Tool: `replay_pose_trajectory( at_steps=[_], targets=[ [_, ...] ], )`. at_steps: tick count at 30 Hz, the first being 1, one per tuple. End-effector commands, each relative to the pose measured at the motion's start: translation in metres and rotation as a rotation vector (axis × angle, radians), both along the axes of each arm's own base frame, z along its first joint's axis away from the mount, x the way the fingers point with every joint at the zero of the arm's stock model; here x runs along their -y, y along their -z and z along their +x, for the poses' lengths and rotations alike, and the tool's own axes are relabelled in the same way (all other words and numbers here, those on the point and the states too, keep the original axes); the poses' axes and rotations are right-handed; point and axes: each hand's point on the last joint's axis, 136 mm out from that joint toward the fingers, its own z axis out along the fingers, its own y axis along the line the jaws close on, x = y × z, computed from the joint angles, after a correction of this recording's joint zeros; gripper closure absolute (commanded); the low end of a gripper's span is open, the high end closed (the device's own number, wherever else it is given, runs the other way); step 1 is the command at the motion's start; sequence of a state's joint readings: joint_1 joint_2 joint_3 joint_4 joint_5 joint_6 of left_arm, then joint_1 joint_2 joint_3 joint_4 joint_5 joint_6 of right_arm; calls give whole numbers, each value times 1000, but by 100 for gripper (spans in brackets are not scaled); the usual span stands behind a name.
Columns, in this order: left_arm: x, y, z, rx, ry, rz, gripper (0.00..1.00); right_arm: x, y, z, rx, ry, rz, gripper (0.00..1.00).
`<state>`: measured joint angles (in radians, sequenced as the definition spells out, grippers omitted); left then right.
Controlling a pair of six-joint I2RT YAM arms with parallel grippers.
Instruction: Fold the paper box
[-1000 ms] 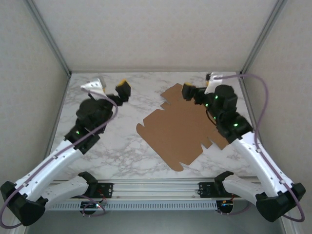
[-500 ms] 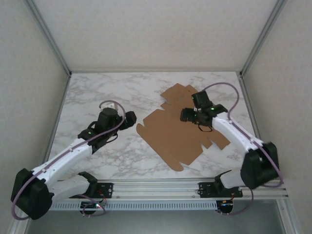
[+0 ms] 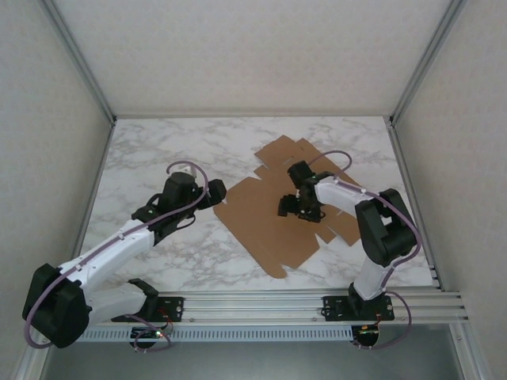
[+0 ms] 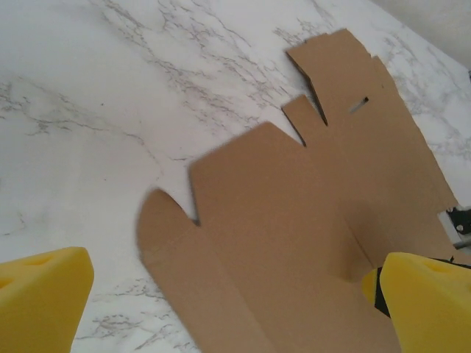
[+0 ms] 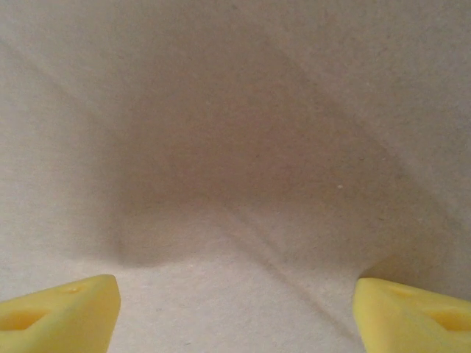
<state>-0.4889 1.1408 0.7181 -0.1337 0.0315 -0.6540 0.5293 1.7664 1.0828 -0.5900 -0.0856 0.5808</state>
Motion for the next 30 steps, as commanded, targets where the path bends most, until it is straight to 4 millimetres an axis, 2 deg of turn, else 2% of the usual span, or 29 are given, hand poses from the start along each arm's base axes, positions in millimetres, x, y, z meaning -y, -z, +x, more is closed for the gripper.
replay_pose_trajectory(
  at_steps=[1,4,7,8,10,12,15,16,19,21,23,26,30],
  targets=[
    [3,3,10,-27,-10,-30,1,-63,8,0,-69,-29,150,14],
    [6,18,11,-86,-4,-60,0,-113,7,5,-90,-45,292,13],
    [9,29,11,-125,1,-105,1,-170,0,10,-107,-55,453,12],
    [9,33,11,-136,3,-116,2,-191,-7,13,-119,-55,526,12],
    [10,38,11,-152,3,-131,4,-221,-32,22,-78,-82,646,12],
    [9,43,11,-166,-3,-133,6,-228,-60,32,4,-100,696,10],
    [5,53,7,-191,-13,-127,7,-195,-79,41,92,-93,551,3],
    [3,57,5,-202,-17,-121,8,-175,-89,46,145,-101,512,3],
    [-5,68,1,-233,-46,-120,8,-108,-102,61,256,-62,468,3],
    [-6,76,-2,-264,-57,-135,8,-62,-94,68,275,-42,395,3],
    [-10,86,-3,-304,-79,-134,7,-24,-74,70,244,-48,296,3],
    [-17,99,-7,-348,-108,-123,6,10,-47,67,217,-46,204,3],
    [-24,107,-10,-366,-133,-111,6,31,-36,67,231,6,223,3]
  ],
)
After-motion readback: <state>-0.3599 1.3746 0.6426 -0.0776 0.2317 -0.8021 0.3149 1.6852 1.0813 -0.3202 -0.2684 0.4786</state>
